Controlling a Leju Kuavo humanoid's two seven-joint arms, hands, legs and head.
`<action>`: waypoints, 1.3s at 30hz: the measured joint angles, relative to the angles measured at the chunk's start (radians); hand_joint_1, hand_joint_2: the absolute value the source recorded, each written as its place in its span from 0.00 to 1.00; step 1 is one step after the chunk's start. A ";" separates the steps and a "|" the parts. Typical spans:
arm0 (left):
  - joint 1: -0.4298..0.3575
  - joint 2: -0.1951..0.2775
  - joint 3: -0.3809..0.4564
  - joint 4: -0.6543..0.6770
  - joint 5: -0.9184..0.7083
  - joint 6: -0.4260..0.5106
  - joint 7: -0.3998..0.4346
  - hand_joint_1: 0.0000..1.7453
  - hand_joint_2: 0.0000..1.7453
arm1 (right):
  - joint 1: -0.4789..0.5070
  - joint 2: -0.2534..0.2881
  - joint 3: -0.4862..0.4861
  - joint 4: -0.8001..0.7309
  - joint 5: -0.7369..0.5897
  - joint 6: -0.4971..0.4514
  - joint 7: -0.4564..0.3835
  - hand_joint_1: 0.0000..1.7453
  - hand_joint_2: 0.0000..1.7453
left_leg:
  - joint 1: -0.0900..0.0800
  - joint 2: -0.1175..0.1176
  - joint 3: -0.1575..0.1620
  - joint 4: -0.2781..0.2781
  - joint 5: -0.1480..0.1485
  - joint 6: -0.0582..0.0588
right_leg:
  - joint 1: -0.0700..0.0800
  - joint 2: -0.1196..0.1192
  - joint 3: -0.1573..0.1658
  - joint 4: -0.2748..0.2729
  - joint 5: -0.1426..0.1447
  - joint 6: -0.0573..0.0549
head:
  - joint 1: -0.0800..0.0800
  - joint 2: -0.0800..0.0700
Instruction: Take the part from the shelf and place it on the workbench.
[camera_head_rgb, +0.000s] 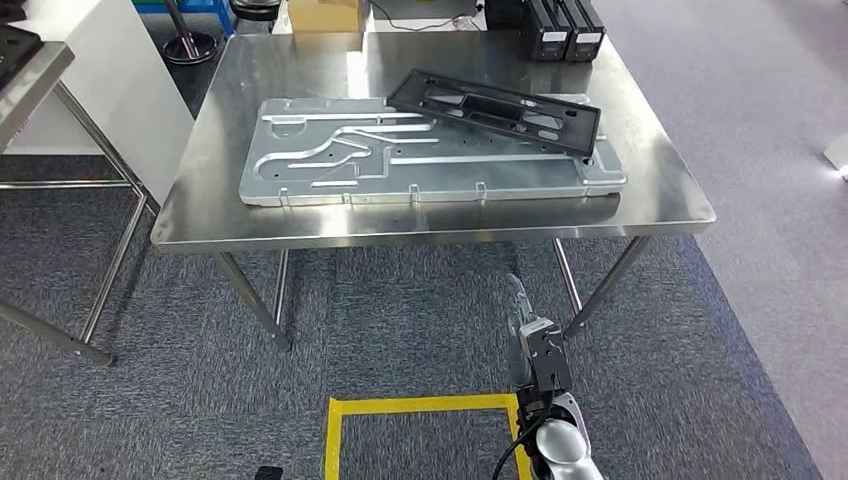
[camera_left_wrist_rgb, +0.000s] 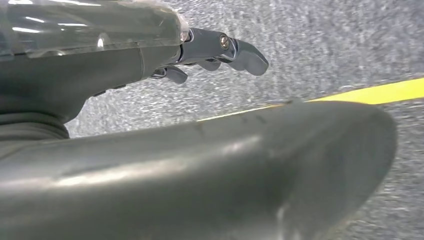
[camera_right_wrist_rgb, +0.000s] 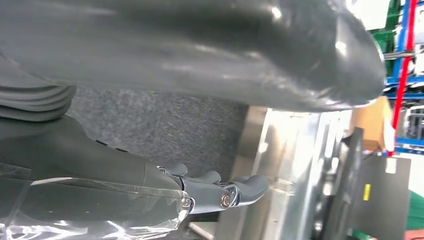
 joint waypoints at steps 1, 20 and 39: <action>0.000 0.000 0.000 0.000 -0.001 0.000 0.000 0.00 0.00 | 0.000 0.000 -0.002 0.004 -0.001 0.001 0.000 0.00 0.00 | 0.000 0.003 -0.015 0.005 0.008 -0.001 | 0.000 -0.001 0.020 -0.001 0.017 0.001 | 0.000 0.000; 0.002 0.006 -0.001 0.000 -0.018 0.000 0.005 0.00 0.00 | -0.006 0.008 -0.023 0.025 -0.017 0.009 0.000 0.00 0.00 | -0.005 -0.054 0.066 0.072 -0.087 -0.024 | 0.020 0.044 0.069 -0.284 0.188 -0.057 | 0.000 0.000; -0.005 0.009 -0.005 0.000 -0.032 -0.009 0.008 0.00 0.00 | 0.008 0.009 -0.042 0.012 -0.018 0.010 0.000 0.00 0.00 | -0.001 0.086 -0.057 0.036 0.023 -0.044 | 0.001 -0.050 0.204 -0.284 0.055 -0.024 | 0.002 0.000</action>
